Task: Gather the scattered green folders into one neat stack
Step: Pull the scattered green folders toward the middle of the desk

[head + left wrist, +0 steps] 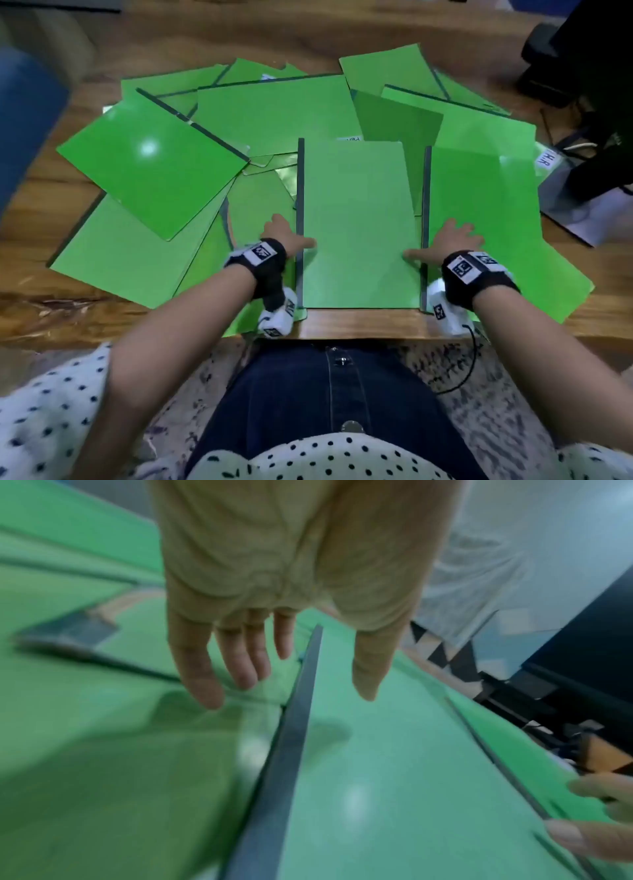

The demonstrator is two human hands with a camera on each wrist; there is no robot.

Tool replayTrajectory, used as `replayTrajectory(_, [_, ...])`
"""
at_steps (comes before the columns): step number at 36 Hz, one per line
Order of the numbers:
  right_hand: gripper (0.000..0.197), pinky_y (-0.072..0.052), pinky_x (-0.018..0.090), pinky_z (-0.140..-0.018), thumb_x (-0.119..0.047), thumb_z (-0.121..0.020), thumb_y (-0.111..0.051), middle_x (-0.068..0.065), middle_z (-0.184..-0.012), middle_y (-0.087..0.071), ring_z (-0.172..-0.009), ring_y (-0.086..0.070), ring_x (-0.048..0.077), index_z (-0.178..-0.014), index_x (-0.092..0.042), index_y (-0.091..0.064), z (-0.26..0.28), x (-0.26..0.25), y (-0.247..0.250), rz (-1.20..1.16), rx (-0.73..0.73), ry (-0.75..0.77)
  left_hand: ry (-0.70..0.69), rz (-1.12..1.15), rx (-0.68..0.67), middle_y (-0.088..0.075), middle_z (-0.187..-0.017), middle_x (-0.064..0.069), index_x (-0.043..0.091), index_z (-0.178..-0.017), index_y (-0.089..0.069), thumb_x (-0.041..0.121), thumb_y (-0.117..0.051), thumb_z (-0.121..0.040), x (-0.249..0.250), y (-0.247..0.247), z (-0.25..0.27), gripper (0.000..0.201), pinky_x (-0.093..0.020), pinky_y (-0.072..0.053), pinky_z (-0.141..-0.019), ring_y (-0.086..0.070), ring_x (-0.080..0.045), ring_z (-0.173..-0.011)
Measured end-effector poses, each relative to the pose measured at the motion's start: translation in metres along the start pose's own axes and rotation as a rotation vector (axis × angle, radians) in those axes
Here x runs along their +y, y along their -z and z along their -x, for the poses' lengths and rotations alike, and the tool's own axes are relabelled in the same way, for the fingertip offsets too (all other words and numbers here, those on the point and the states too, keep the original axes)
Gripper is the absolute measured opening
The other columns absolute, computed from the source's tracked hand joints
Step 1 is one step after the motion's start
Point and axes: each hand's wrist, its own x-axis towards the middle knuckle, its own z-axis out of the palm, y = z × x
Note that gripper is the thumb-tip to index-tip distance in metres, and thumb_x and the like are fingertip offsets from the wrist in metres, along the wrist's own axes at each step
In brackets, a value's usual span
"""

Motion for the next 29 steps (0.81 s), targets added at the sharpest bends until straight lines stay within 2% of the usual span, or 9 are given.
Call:
replayTrajectory(1, [0.124,-0.029,0.064,-0.105,-0.069,-0.060,-0.073,0.023,-0.156,-0.009,-0.138,-0.021,0.048,-0.150,-0.014,-0.008,0.001,0.003,-0.004,0.002,-0.045,-0.062,0.061,0.018,0.021,-0.044,-0.135,-0.014,0.003,-0.137,-0.031,0.042,-0.079,-0.069,0.000,-0.006,0.000,0.092,-0.041,-0.047,-0.095,-0.049,-0.033,-0.119])
replayTrajectory(3, [0.132,-0.028,0.063,-0.107,-0.074,-0.059,-0.069,0.025,-0.156,0.001,-0.138,-0.018,0.050,-0.151,-0.012,0.003,0.002,0.007,-0.012,0.012,-0.125,-0.118,0.117,0.019,0.055,-0.045,-0.134,-0.017,0.004,-0.136,-0.027,0.043,-0.083,-0.062,0.002,-0.016,0.002,0.101,-0.045,-0.048,-0.095,-0.049,-0.036,-0.120])
replayTrajectory(8, [0.125,-0.030,0.061,-0.107,-0.071,-0.067,-0.065,0.028,-0.155,0.000,-0.137,-0.024,0.049,-0.151,-0.009,0.004,0.001,0.009,-0.019,0.057,-0.146,-0.065,0.135,0.017,-0.008,-0.050,-0.129,-0.017,0.004,-0.133,-0.023,0.030,-0.083,-0.068,0.011,-0.033,0.008,0.092,-0.040,-0.048,-0.092,-0.053,-0.034,-0.115])
replayTrajectory(12, [0.120,-0.038,0.057,-0.104,-0.066,-0.069,-0.067,0.029,-0.154,-0.005,-0.133,-0.035,0.047,-0.151,-0.009,0.000,-0.003,0.014,-0.021,0.068,-0.133,-0.028,0.101,-0.010,-0.068,-0.054,-0.124,-0.013,0.002,-0.125,-0.042,0.029,-0.081,-0.071,0.017,-0.027,0.006,0.072,-0.036,-0.048,-0.088,-0.054,-0.031,-0.113])
replayTrajectory(15, [0.117,-0.039,0.056,-0.103,-0.064,-0.070,-0.068,0.029,-0.154,-0.006,-0.132,-0.036,0.048,-0.150,-0.010,-0.003,-0.002,0.016,-0.021,0.070,-0.139,-0.007,0.054,-0.045,-0.037,-0.057,-0.119,-0.013,0.001,-0.120,-0.049,0.021,-0.077,-0.076,0.025,-0.017,0.006,0.056,-0.034,-0.049,-0.084,-0.057,-0.030,-0.109])
replayTrajectory(19, [0.111,-0.039,0.056,-0.102,-0.055,-0.069,-0.072,0.029,-0.154,-0.007,-0.130,-0.037,0.049,-0.149,-0.009,-0.011,0.001,0.016,-0.017,0.050,-0.162,-0.002,-0.019,-0.053,0.052,-0.057,-0.119,-0.014,0.001,-0.123,-0.047,0.009,-0.070,-0.082,0.042,0.002,0.007,0.048,-0.030,-0.048,-0.075,-0.058,-0.030,-0.107])
replayTrajectory(23, [0.105,-0.029,0.058,-0.109,-0.049,-0.071,-0.069,0.030,-0.153,-0.011,-0.137,-0.028,0.045,-0.146,-0.004,-0.012,0.015,0.011,-0.015,0.101,-0.126,-0.006,-0.045,-0.005,0.123,-0.055,-0.120,-0.014,0.001,-0.124,-0.044,0.003,-0.061,-0.087,0.051,0.030,0.002,0.041,-0.026,-0.042,-0.070,-0.056,-0.027,-0.098])
replayTrajectory(26, [0.091,-0.043,0.053,-0.099,-0.039,-0.068,-0.067,0.030,-0.144,-0.029,-0.123,-0.046,0.042,-0.139,-0.003,-0.024,0.016,0.006,-0.014,0.030,-0.099,0.042,-0.028,0.010,0.163,-0.055,-0.119,-0.015,0.001,-0.124,-0.043,0.002,-0.061,-0.086,0.046,0.049,0.000,0.042,-0.027,-0.042,-0.070,-0.053,-0.026,-0.092])
replayTrajectory(29, [0.066,-0.055,0.039,-0.076,-0.028,-0.074,-0.069,0.017,-0.106,-0.056,-0.092,-0.060,0.031,-0.124,0.000,-0.034,0.019,0.004,-0.005,-0.042,-0.042,0.150,0.024,-0.002,0.120,-0.055,-0.120,-0.017,-0.003,-0.127,-0.042,0.001,-0.062,-0.086,0.035,0.052,0.003,0.046,-0.029,-0.044,-0.072,-0.053,-0.029,-0.089])
